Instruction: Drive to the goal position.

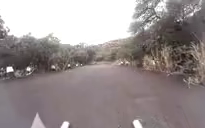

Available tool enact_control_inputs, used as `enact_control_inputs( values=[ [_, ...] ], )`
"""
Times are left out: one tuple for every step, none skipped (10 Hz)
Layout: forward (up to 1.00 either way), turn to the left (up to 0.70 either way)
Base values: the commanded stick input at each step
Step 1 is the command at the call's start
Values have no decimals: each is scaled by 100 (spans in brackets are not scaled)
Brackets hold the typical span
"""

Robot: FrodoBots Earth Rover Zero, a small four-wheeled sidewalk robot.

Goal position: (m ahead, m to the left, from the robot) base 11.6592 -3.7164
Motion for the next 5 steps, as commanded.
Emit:
enact_control_inputs(
  values=[
    [50, 0],
    [50, 0],
    [50, 0],
    [50, 0],
    [50, 0]
  ],
)
